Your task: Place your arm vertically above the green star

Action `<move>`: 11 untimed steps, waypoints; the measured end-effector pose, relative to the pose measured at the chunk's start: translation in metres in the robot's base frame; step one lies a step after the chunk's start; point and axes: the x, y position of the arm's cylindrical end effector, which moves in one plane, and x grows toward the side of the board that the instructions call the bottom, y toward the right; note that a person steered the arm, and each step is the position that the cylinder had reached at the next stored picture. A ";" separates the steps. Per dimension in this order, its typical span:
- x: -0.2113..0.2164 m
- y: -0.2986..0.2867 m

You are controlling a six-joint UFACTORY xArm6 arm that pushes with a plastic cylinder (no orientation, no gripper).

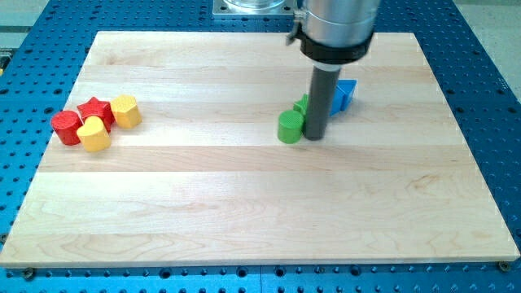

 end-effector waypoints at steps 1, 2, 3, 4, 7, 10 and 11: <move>-0.010 -0.018; -0.009 -0.031; 0.023 -0.030; 0.037 0.013; -0.055 0.171; -0.161 0.052; -0.149 0.016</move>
